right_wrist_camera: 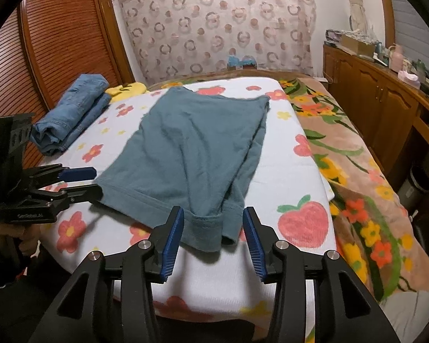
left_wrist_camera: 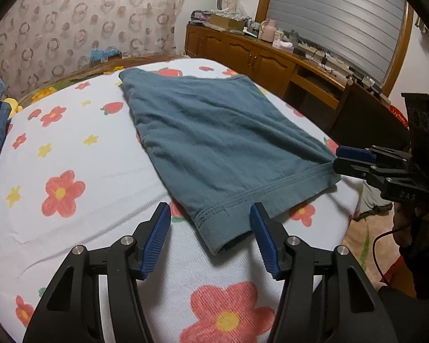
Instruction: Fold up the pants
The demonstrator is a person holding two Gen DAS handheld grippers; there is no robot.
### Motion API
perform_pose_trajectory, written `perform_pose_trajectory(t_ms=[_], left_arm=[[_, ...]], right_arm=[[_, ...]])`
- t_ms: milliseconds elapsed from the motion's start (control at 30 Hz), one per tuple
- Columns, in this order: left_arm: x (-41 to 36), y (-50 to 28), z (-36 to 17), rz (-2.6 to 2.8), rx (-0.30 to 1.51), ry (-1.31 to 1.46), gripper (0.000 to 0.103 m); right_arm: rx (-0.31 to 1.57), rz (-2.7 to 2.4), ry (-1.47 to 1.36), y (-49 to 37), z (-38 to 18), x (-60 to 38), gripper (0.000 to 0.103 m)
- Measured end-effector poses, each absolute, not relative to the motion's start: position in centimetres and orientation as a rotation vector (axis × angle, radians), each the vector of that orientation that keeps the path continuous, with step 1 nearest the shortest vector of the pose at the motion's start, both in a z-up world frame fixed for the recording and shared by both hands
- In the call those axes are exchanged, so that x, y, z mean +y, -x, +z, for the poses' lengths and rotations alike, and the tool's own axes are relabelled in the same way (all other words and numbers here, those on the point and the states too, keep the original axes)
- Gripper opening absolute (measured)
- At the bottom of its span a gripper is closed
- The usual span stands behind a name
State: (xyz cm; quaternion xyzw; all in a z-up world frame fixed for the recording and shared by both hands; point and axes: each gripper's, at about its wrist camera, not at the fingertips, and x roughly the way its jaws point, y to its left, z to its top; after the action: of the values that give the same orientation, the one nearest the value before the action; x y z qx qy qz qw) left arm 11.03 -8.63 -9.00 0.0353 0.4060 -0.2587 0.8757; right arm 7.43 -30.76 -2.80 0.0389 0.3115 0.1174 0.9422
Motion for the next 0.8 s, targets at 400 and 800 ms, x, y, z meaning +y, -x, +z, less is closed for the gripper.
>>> perform_pose_trajectory(t_ms=[400, 800], left_arm=[[-9.3, -10.9, -9.6, -0.558, 0.854, -0.091, 0.043], [-9.2, -9.8, -8.7, -0.601, 0.829, -0.104, 0.017]], right_arm=[[0.659, 0.249, -0.099, -8.3, -4.1, -30.9, 0.040], [0.638, 0.309, -0.105, -7.8, -3.7, -30.7, 0.014]])
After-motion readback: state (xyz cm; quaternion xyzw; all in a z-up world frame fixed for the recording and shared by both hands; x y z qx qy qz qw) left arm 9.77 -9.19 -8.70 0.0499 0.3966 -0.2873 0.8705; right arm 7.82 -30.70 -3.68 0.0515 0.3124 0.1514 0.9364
